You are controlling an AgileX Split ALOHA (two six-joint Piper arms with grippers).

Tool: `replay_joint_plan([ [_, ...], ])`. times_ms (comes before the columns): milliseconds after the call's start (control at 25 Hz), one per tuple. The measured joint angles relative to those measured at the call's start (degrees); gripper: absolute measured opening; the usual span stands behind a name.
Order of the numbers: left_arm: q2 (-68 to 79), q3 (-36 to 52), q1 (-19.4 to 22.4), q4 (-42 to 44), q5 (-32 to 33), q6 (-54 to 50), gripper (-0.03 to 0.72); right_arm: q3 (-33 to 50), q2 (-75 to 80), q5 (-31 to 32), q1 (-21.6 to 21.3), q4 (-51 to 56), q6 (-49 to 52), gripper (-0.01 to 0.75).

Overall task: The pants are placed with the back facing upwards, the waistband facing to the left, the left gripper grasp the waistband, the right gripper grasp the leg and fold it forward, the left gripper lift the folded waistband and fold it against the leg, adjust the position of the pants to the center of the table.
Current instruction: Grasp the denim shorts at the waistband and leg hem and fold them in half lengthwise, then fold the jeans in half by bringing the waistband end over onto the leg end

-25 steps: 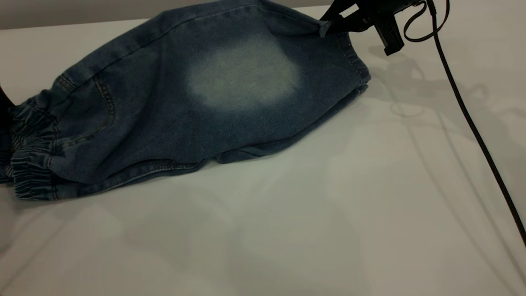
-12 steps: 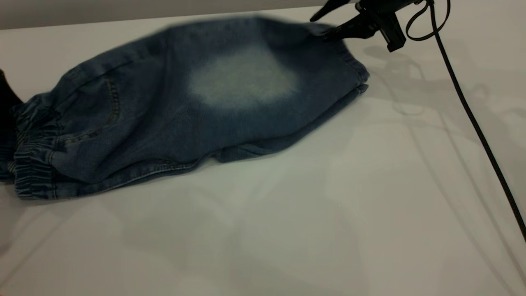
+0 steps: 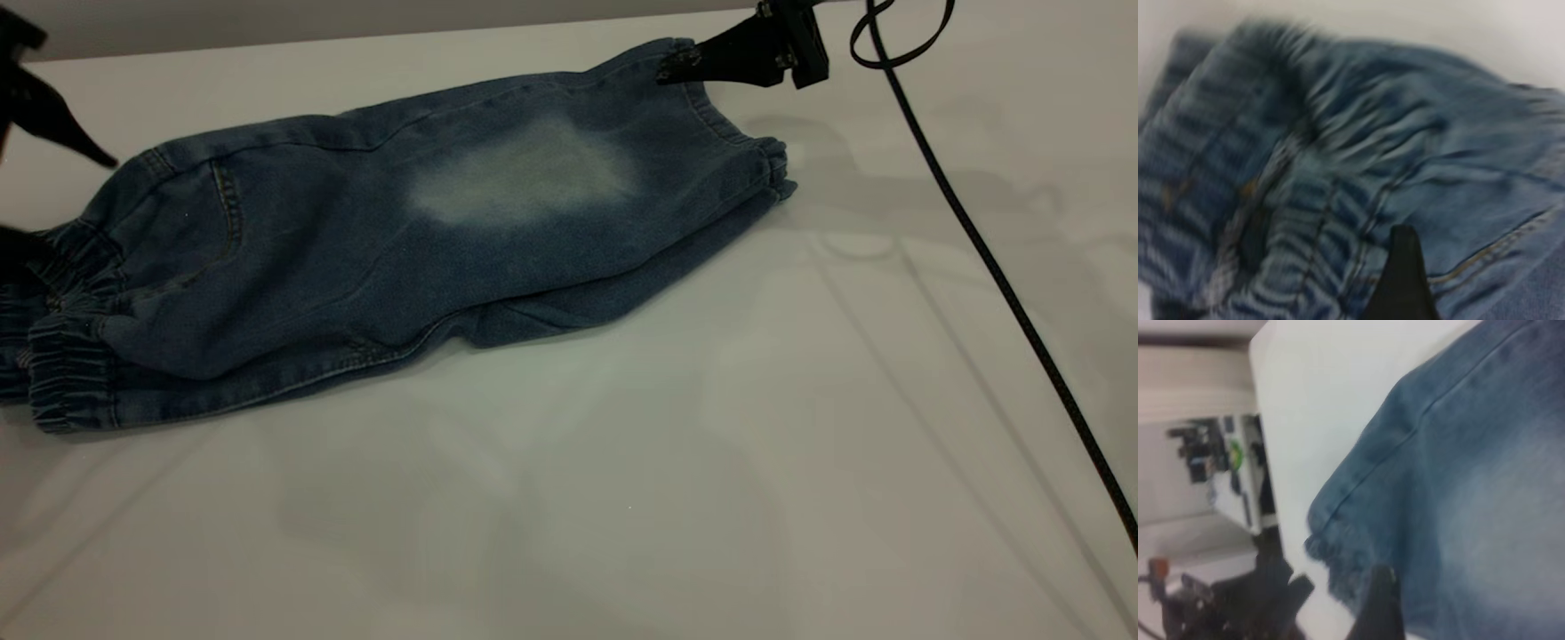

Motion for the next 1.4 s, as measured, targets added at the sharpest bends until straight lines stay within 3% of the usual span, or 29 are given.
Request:
replay_joint_plan([
  [240,-8.0,0.0,2.7,-0.1,-3.4,13.0,0.532,0.0,0.0,2.1,0.0,0.0,-1.1,0.572],
  [400,-10.4,0.0,5.5,0.1,-1.4,19.7,0.533,0.0,0.0,2.9,-0.1,-0.4,-1.3,0.572],
  [600,-10.1,0.5,9.8,7.6,3.3,20.2,0.533,0.0,0.1,3.7,-0.1,-1.3,-1.3,0.572],
  [1000,-10.1,0.5,10.3,37.0,6.9,14.3,0.527,0.0,0.1,6.9,-0.1,-1.5,-1.3,0.572],
  [1400,-10.1,0.5,10.2,67.8,8.0,-2.2,0.5,0.0,0.1,8.4,-0.1,-2.1,-1.3,0.572],
])
